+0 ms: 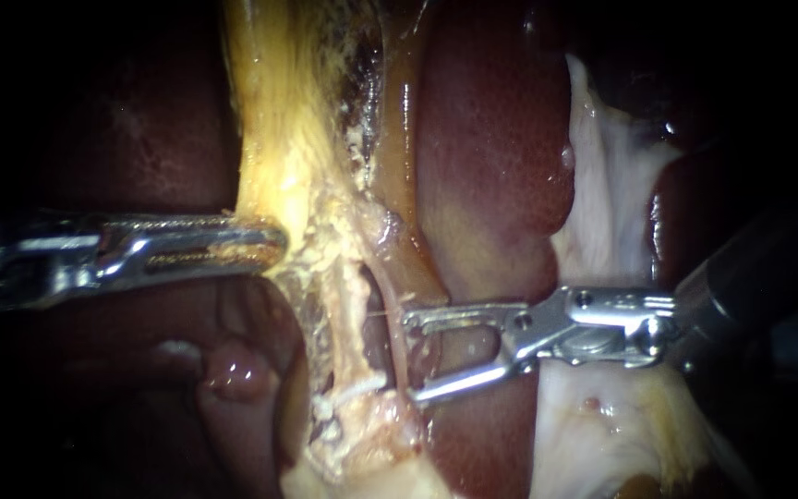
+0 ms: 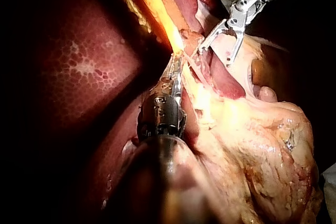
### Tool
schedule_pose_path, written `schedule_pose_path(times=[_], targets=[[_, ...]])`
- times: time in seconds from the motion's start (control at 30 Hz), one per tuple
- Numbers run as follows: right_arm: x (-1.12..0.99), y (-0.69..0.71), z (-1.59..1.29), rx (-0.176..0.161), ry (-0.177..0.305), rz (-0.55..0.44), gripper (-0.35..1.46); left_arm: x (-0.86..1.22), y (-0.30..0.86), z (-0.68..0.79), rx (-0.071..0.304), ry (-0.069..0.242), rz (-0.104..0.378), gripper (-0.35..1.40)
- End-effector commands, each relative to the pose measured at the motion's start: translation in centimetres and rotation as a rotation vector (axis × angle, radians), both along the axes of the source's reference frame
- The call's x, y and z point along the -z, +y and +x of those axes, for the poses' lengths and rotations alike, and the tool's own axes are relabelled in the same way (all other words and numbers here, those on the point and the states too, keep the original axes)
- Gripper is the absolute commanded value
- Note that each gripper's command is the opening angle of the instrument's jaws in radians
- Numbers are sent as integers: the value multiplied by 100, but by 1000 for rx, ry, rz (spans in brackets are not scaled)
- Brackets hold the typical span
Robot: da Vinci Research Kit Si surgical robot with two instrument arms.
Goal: Going back first clip left tube
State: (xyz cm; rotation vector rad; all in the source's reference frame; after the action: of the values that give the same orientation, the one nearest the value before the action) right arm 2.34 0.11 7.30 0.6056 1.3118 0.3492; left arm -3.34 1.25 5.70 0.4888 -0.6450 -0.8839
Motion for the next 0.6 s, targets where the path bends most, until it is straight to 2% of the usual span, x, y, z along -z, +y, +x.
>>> schedule_pose_path(times=[0.03,0.2,0.33,0.6], targets=[[5,3,-2,-3,1,-9,60,-1,0,0,0,-1,0,-35],[29,18,-12,-20,34,-77,60,-10,-3,0,0,0,-4,-35],[45,27,-17,-21,51,-135,60,-16,-2,0,-1,0,-6,-35],[56,36,-23,-21,68,-195,60,-26,-6,-2,1,2,-11,-35]])
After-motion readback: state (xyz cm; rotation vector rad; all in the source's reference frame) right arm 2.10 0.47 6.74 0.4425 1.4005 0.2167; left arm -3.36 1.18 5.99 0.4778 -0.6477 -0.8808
